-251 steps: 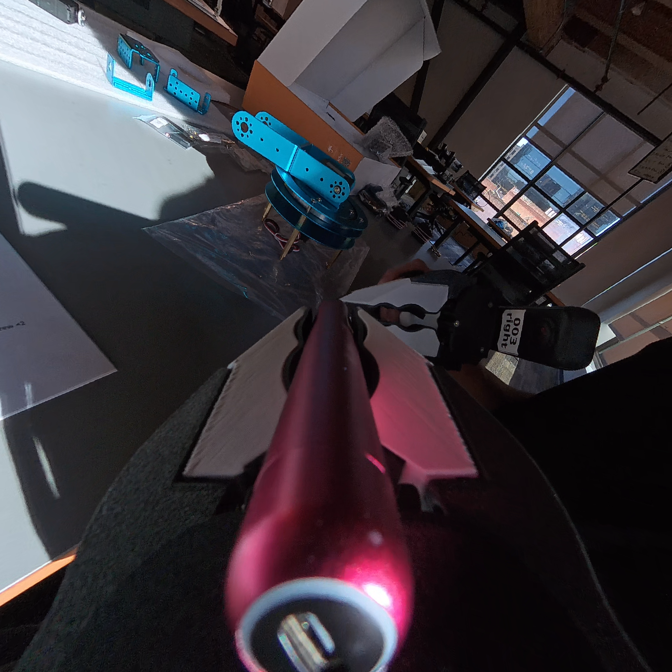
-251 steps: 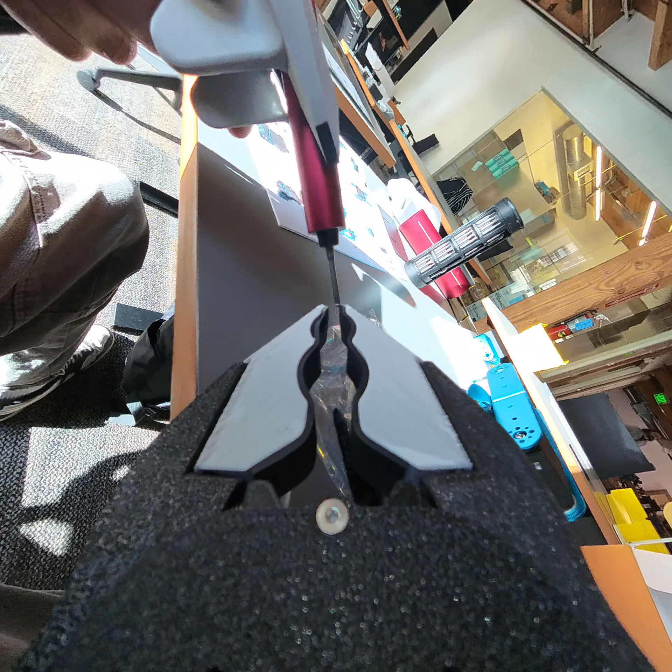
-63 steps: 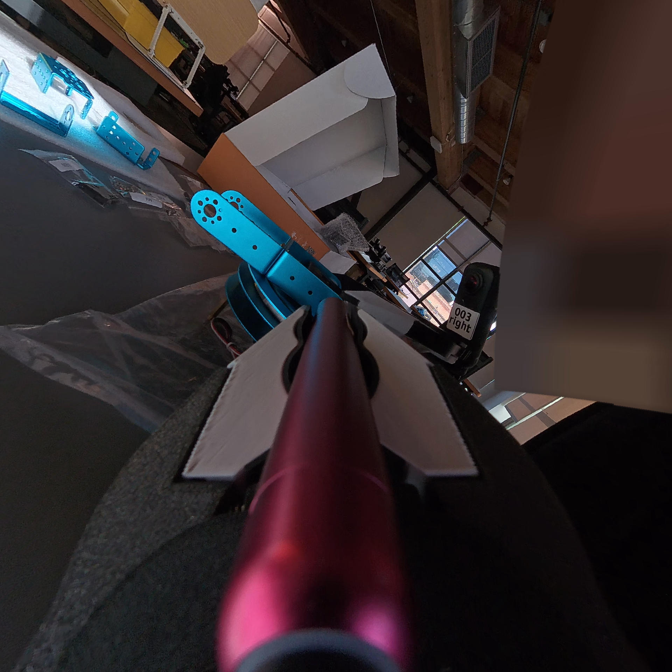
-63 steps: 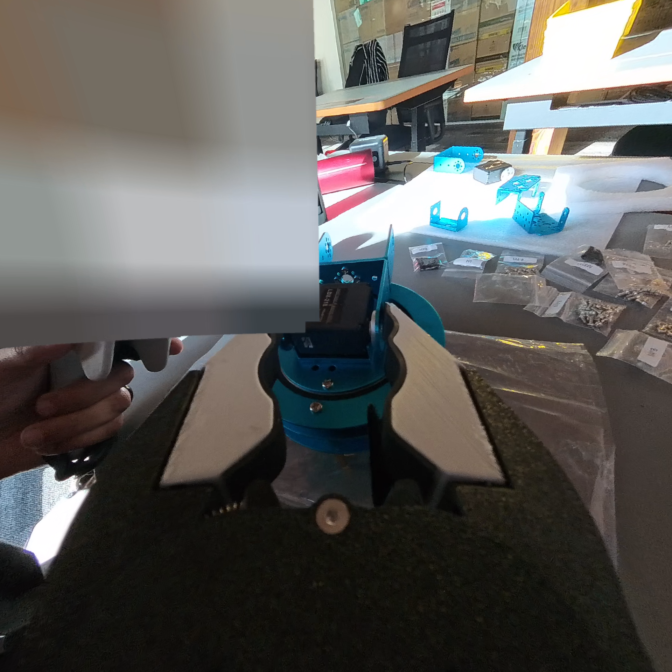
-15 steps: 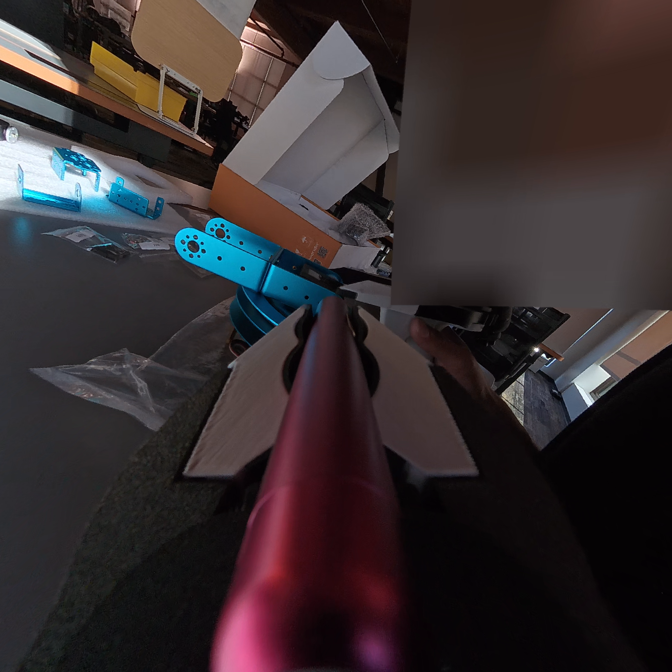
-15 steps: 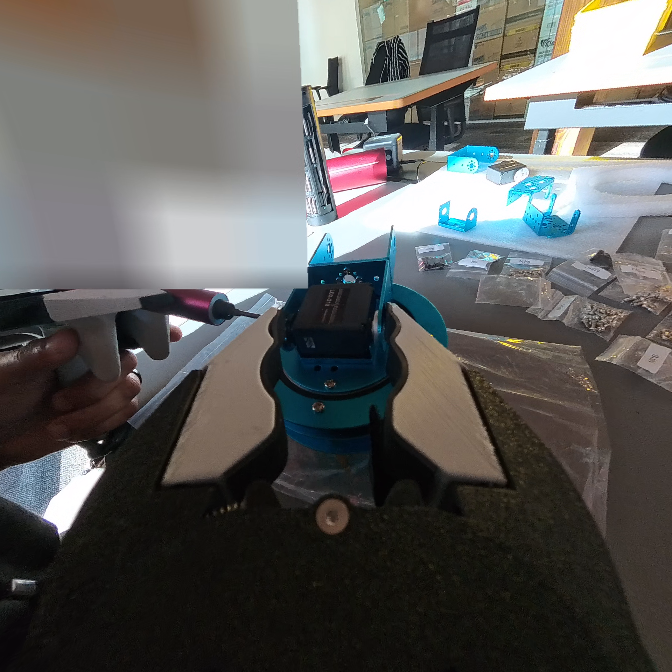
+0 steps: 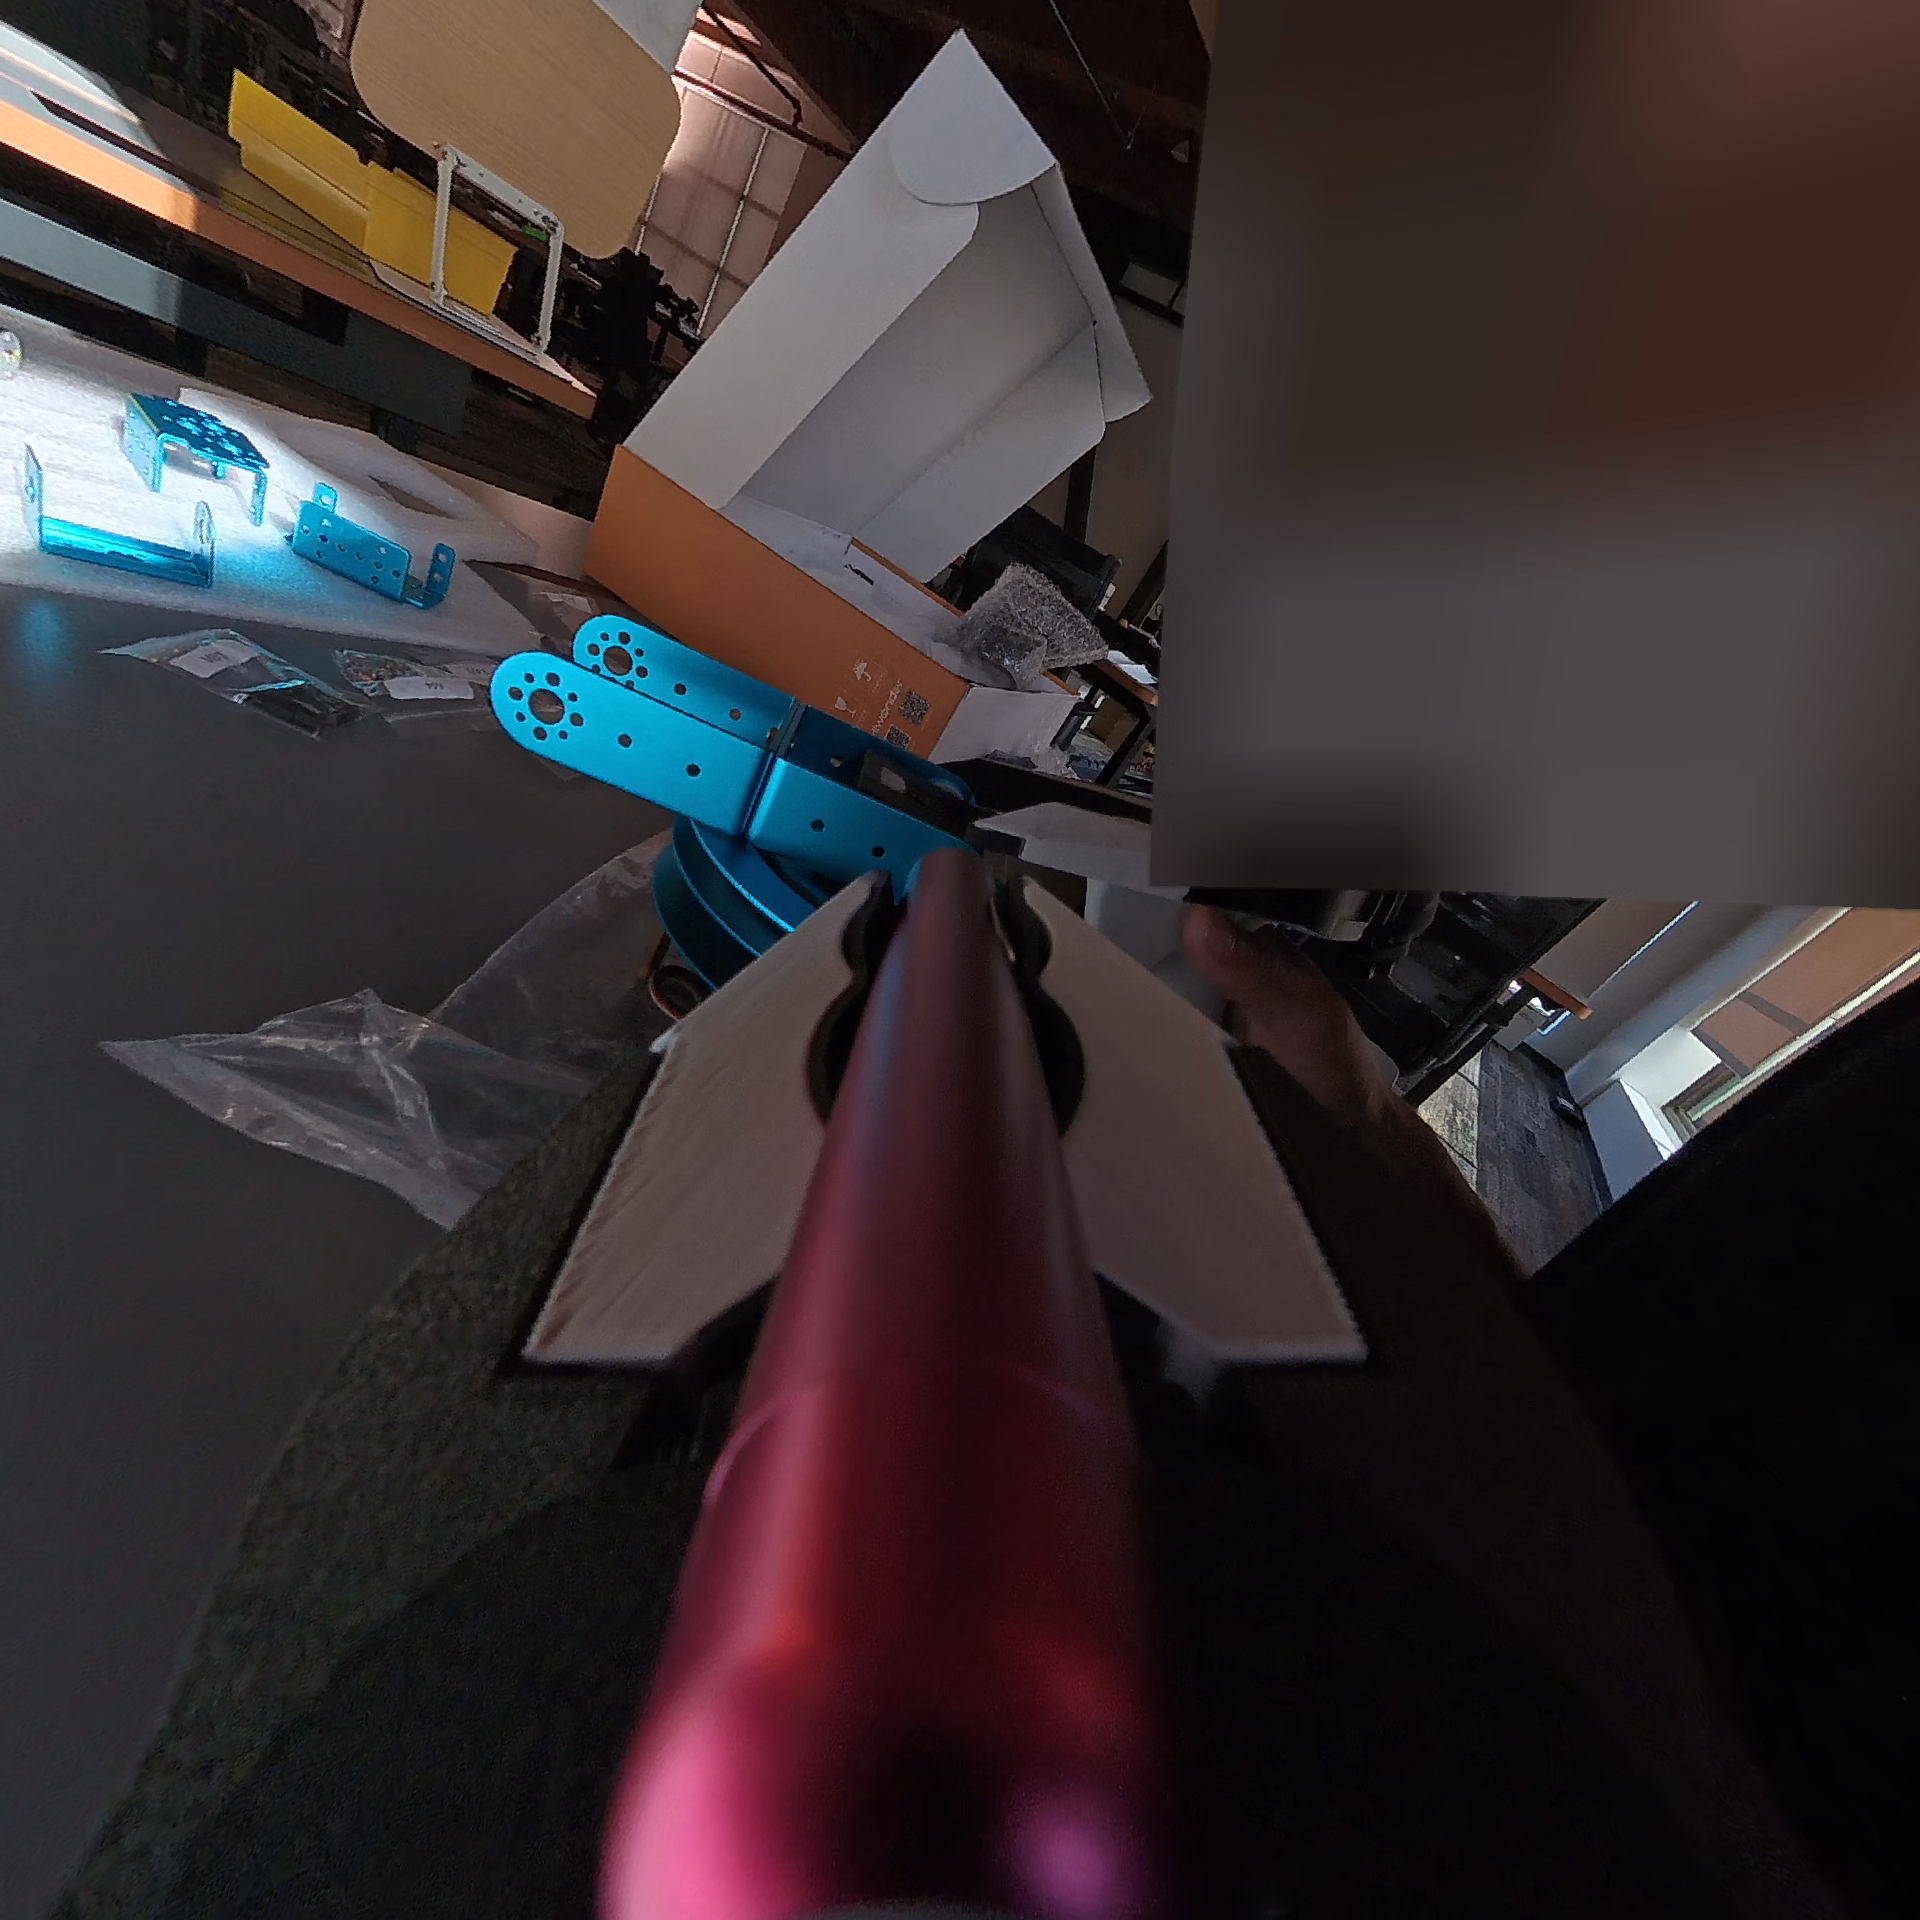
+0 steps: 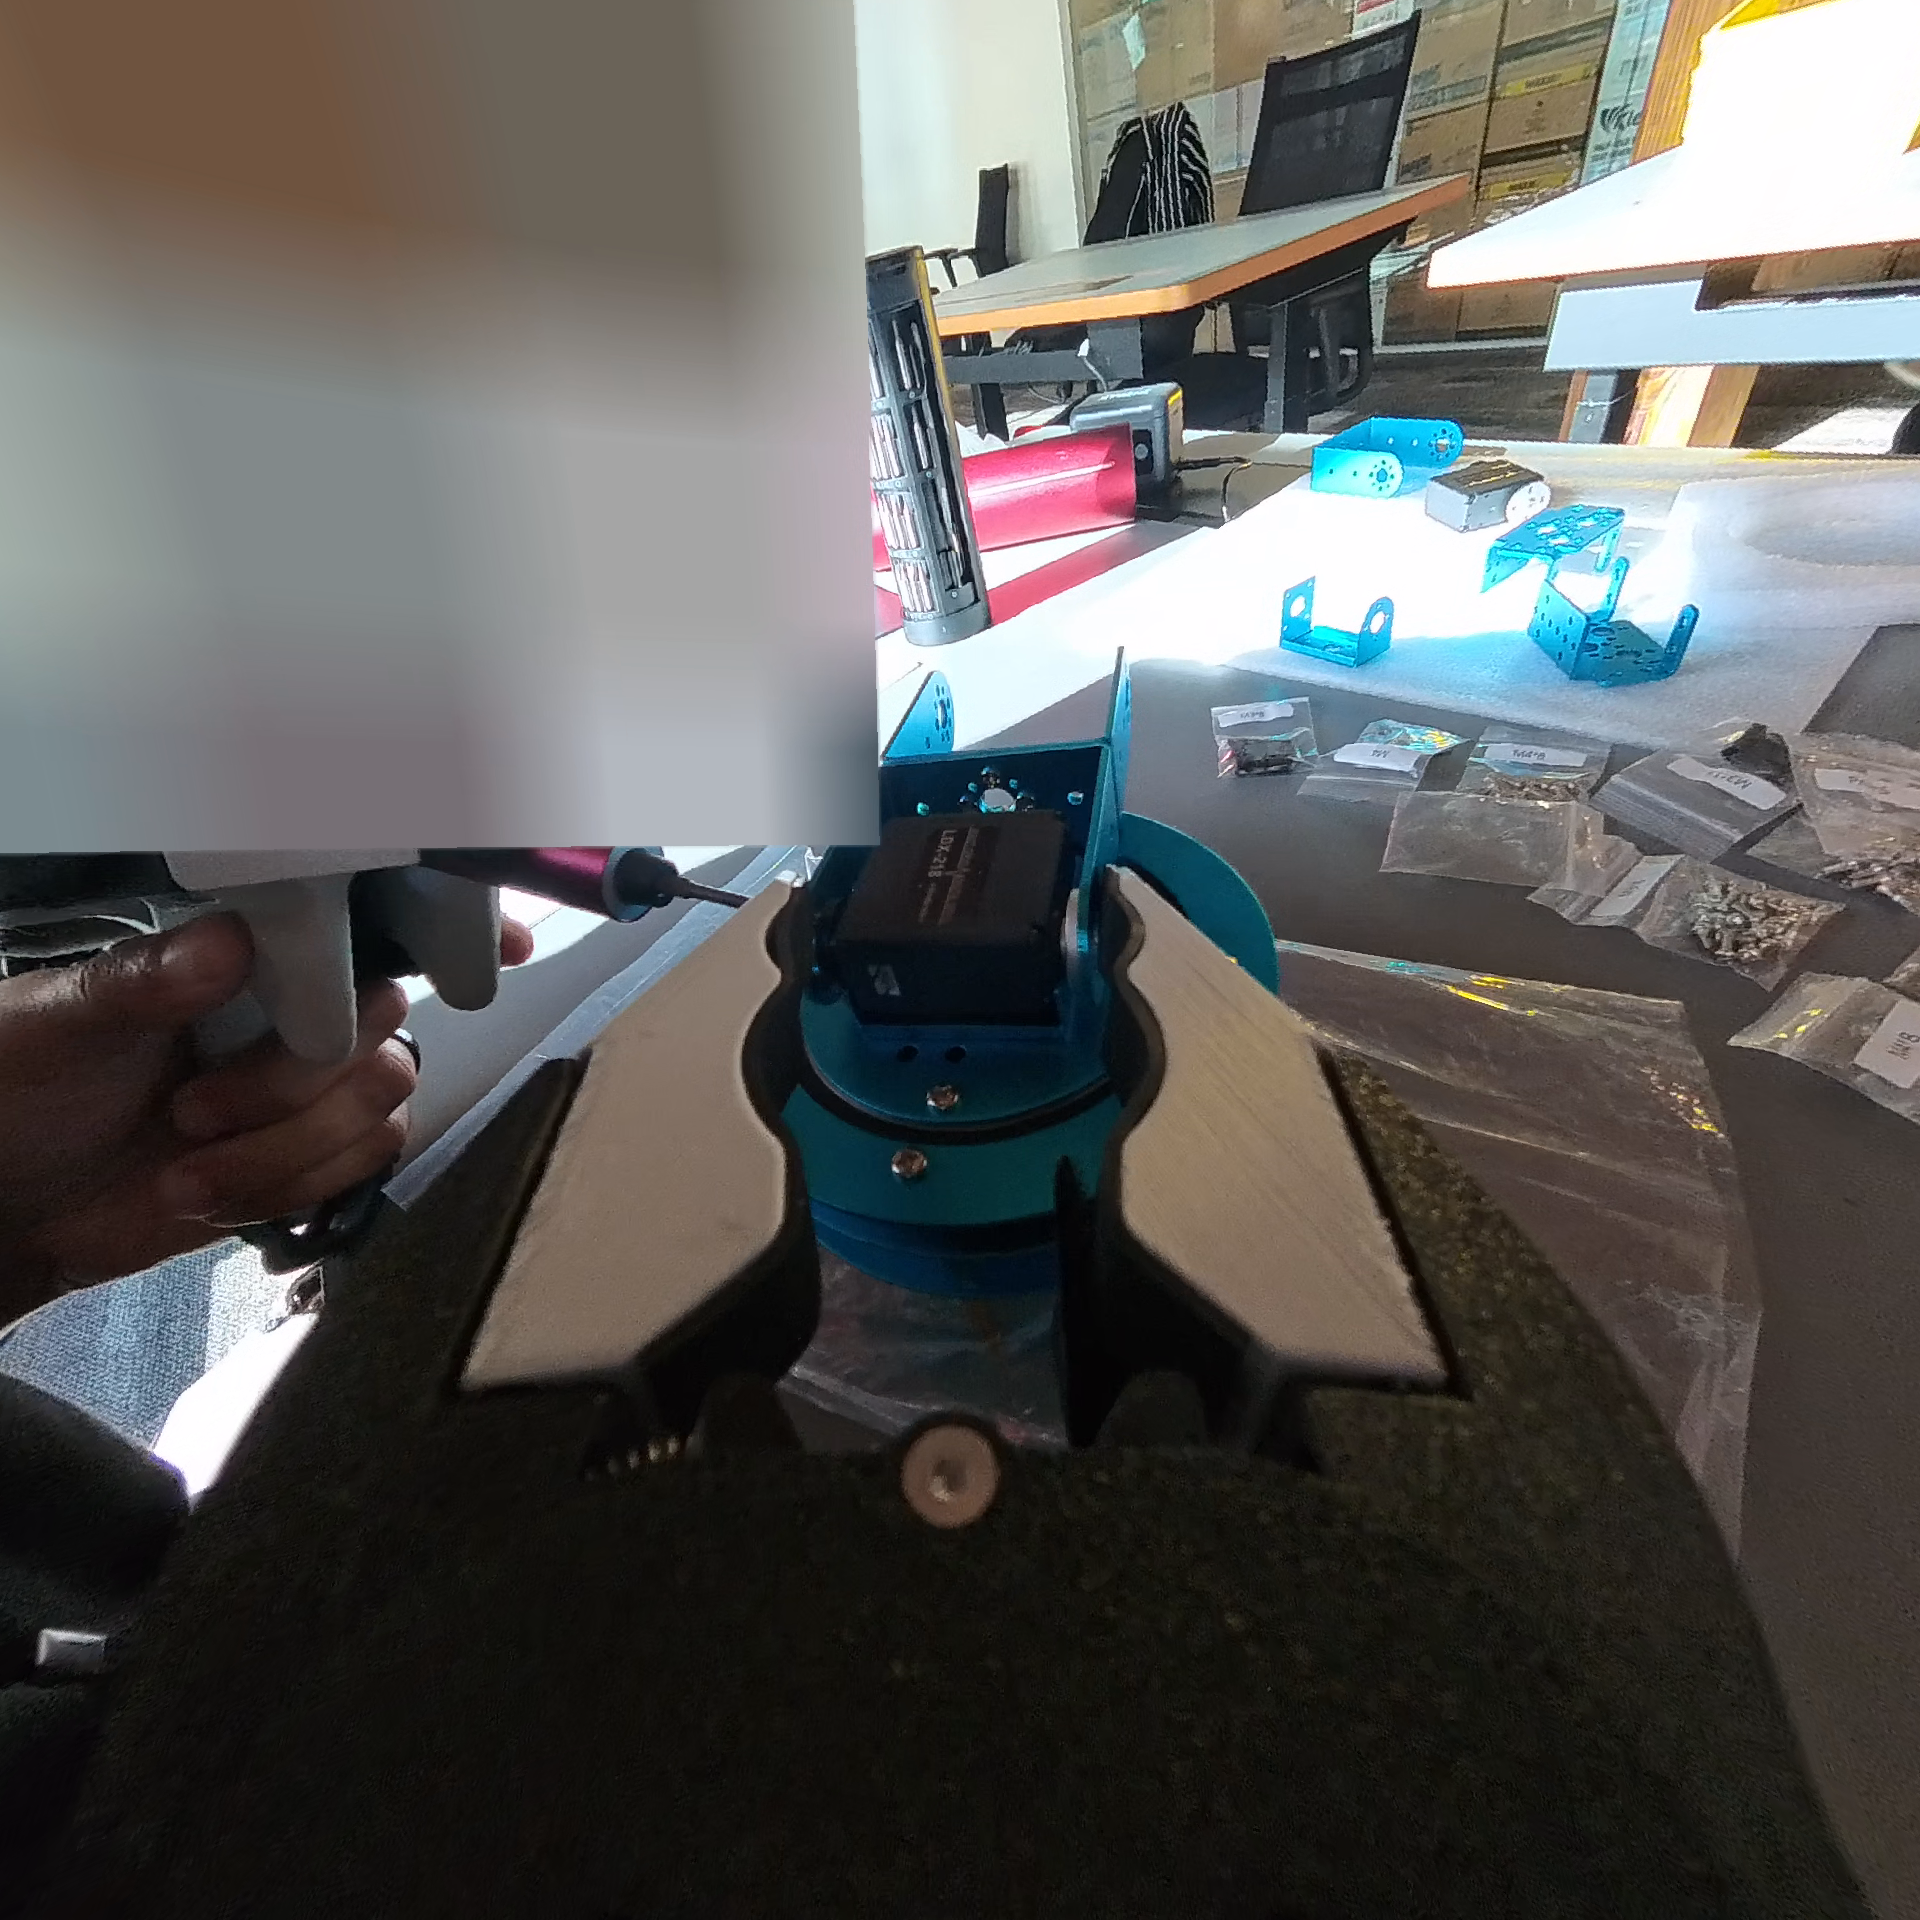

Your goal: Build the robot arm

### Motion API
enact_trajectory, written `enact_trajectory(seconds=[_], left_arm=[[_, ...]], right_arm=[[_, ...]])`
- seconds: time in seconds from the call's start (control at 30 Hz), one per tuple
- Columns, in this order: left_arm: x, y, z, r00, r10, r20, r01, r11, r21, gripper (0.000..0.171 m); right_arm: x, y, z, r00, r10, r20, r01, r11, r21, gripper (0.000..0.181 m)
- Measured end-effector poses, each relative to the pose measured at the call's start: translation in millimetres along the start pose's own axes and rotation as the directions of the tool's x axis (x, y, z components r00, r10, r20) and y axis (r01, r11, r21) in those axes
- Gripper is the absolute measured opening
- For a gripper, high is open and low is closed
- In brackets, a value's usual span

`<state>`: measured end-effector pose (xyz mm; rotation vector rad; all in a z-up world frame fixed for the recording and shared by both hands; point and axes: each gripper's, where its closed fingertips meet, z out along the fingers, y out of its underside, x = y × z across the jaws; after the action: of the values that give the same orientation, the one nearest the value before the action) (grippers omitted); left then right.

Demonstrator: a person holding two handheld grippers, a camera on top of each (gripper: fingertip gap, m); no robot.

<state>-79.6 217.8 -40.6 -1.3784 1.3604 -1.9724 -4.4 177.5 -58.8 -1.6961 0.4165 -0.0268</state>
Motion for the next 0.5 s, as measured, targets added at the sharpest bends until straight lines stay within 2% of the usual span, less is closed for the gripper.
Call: enact_trajectory(seconds=[0.13, 0.37, 0.5], left_arm=[[-0.3, 0.0, 0.0, 1.0, -0.01, 0.003, 0.01, 1.0, -0.002, 0.021], [-0.5, -0.4, 0.5, 1.0, -0.005, 0.01, 0.005, 1.0, -0.007, 0.021], [-0.4, 1.5, 1.2, 0.999, -0.012, 0.036, 0.012, 1.0, 0.021, 0.021]], right_arm=[[-0.9, 0.0, -0.3, 1.0, 0.002, 0.005, -0.002, 1.0, 0.006, 0.056], [-7.9, 3.1, 0.2, 0.997, -0.07, 0.021, 0.07, 0.998, 0.003, 0.072], [-1.4, 3.9, 1.3, 0.993, -0.111, -0.04, 0.111, 0.994, -0.008, 0.06]])
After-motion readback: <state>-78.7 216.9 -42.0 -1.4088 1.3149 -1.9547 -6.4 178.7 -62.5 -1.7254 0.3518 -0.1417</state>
